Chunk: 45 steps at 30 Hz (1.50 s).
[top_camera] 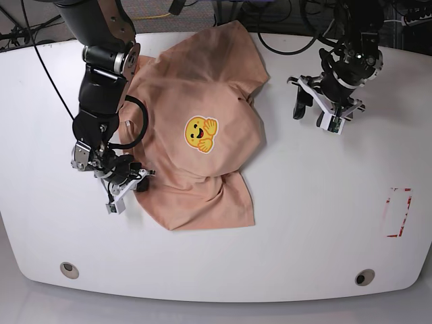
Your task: Fold the T-shirt properly
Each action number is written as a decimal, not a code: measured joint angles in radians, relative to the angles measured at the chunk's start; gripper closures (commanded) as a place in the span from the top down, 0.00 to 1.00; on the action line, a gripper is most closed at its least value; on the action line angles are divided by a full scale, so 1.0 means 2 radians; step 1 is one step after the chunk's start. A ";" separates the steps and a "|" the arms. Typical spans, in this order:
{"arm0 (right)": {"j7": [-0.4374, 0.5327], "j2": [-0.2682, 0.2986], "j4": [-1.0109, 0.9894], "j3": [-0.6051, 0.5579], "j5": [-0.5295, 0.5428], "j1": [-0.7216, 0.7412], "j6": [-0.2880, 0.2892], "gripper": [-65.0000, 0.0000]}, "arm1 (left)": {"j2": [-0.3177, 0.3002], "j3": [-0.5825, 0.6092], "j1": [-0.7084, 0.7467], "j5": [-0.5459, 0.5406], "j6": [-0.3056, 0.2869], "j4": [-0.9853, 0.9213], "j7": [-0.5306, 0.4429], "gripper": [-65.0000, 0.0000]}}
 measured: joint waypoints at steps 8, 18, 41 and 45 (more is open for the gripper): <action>-0.114 0.000 0.168 0.000 0.000 -0.004 0.002 0.00 | -0.002 0.017 -0.002 -0.002 -0.002 -0.027 0.000 0.50; -0.187 0.003 0.362 -0.075 0.003 -0.002 0.006 0.00 | -0.003 0.063 -0.025 0.000 -0.046 -0.067 -0.001 0.50; -0.190 0.002 0.390 -0.090 -0.005 -0.008 0.040 0.00 | -0.020 0.206 -0.166 -0.004 -0.064 -0.177 -0.012 0.49; -0.190 0.003 0.390 -0.090 -0.005 -0.010 0.040 0.00 | -0.007 0.232 -0.171 -0.002 -0.064 -0.179 -0.010 0.39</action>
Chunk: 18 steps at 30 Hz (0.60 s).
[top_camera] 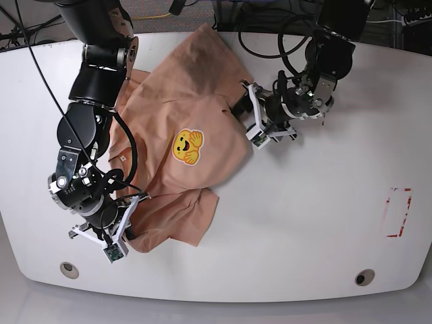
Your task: Fold the T-shirt properly
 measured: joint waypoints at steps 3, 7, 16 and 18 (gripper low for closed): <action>0.003 0.000 0.000 0.000 0.000 -0.006 0.000 0.00 | 0.017 0.007 -0.002 0.002 0.000 -0.013 -0.017 0.21; 0.000 0.000 0.000 0.000 0.000 -0.010 0.000 0.00 | 0.023 0.020 -0.010 -0.005 -0.001 -0.051 -0.059 0.00; 0.001 0.001 0.000 0.000 0.000 -0.008 0.000 0.00 | 0.019 0.009 -0.010 -0.007 -0.003 -0.067 -0.091 0.00; 0.002 0.007 0.000 -0.001 0.002 -0.005 0.000 0.00 | 0.017 -0.016 -0.005 -0.007 -0.004 -0.061 -0.085 0.00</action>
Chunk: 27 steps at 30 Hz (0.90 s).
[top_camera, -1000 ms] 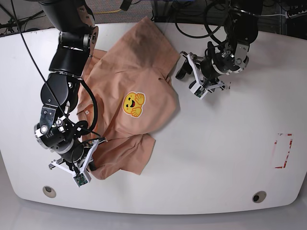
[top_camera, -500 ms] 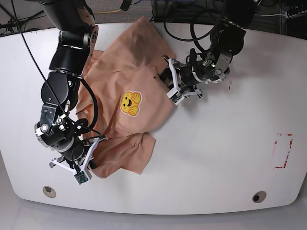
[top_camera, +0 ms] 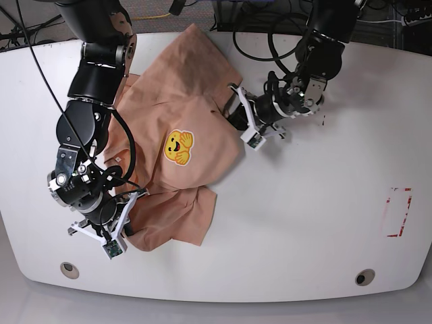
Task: Fold the T-shirt properly
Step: 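Grasp the shirt fabric near the collar with the left gripper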
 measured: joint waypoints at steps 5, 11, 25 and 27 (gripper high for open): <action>-0.002 0.010 -0.001 0.002 -0.006 0.024 0.001 0.00 | -0.005 -0.092 0.015 0.009 0.008 0.041 0.010 0.00; 0.002 0.024 -0.001 -0.002 0.002 0.052 0.003 0.00 | -0.005 -0.148 0.011 0.007 0.004 0.120 0.036 0.00; -0.002 0.049 -0.007 -0.062 -0.003 0.145 0.005 0.00 | -0.029 -0.296 -0.050 0.007 0.002 0.233 0.118 0.00; -0.002 0.049 -0.022 -0.073 -0.002 0.167 0.004 0.00 | -0.042 -0.305 -0.076 0.007 0.001 0.233 0.134 0.00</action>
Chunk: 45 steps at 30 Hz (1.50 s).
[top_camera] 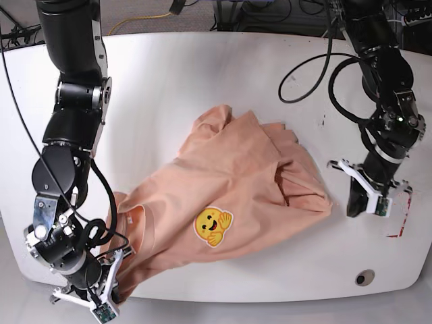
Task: Fold the T-shirt properly
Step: 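Grasp the shirt fabric near the collar with the left gripper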
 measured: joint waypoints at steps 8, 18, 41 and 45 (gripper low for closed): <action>0.001 0.003 -0.037 -0.005 0.005 0.080 0.001 0.00 | -0.042 -0.037 -0.083 0.002 0.000 0.000 0.014 0.00; 0.002 0.003 -0.060 -0.003 0.005 0.098 0.000 0.00 | -0.040 0.000 -0.085 0.002 -0.075 0.000 0.073 0.17; 0.003 0.006 -0.060 0.001 0.006 0.040 0.000 0.00 | 0.109 0.114 -0.012 0.008 -0.054 -0.217 -0.006 0.67; 0.004 0.006 -0.060 0.001 0.007 0.034 0.000 0.00 | 0.113 0.146 -0.043 0.004 -0.051 -0.287 -0.048 0.67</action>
